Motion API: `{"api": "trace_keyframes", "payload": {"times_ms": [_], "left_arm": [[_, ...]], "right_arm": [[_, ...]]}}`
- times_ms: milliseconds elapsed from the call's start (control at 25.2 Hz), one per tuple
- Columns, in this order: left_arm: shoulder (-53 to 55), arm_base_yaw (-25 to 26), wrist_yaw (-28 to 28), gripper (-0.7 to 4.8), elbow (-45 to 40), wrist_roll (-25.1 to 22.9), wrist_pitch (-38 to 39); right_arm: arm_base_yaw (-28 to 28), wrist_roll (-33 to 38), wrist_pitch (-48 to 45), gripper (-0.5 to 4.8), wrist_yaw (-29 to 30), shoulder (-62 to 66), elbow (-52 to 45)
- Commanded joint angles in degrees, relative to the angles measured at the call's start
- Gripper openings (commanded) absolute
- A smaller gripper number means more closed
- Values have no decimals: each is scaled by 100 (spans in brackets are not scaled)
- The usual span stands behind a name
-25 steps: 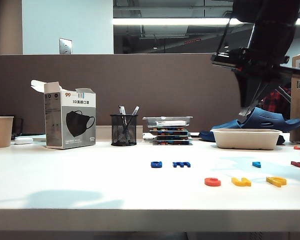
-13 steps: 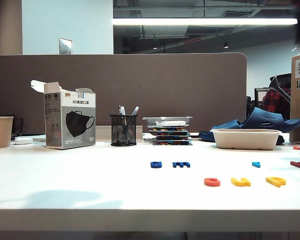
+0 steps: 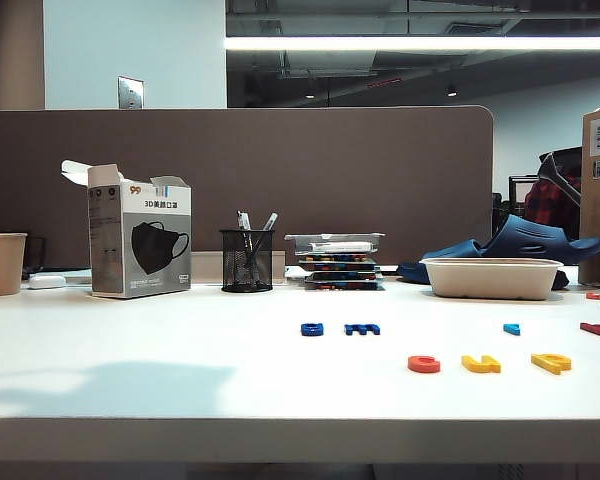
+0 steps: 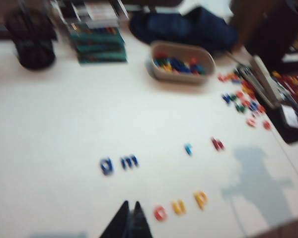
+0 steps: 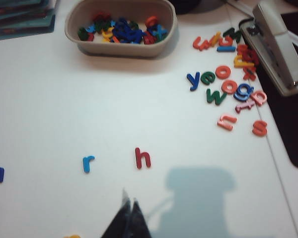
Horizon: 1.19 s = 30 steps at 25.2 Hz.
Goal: Select the appropriate letters from the row of letter magnets placed on the table to arrange into the word "cup".
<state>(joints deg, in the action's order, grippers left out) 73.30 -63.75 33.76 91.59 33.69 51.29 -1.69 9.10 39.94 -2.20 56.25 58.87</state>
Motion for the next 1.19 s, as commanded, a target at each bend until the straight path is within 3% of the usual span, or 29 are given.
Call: {"api": "trace_keyframes", "payload": {"times_ms": [40,199,318,437,636,1192], "left_arm": [[-22,745,-269,-5,319,-940,-118],[-44,1620,-315,-5,695,-1792,-118],[-223,2660,-354,-5,903,-2413,-201],[-612,3886,-745,-5,892,-2535,-166],[-1193,4811,-1132,-5,612,-2811,-122],[-4188,4966,-1797,-5,-2450,-2879,-282]], "right_arm": [[7,136,-299,-7,-15,-463,-417],[4,170,-540,-7,-48,-1016,-881],[4,188,-772,-7,-70,-1685,-1340],[4,188,-944,-7,-72,-2240,-1716],[-2,258,-1141,-7,-70,-2861,-2240],[-109,459,-1539,-7,57,-4741,-3661]]}}
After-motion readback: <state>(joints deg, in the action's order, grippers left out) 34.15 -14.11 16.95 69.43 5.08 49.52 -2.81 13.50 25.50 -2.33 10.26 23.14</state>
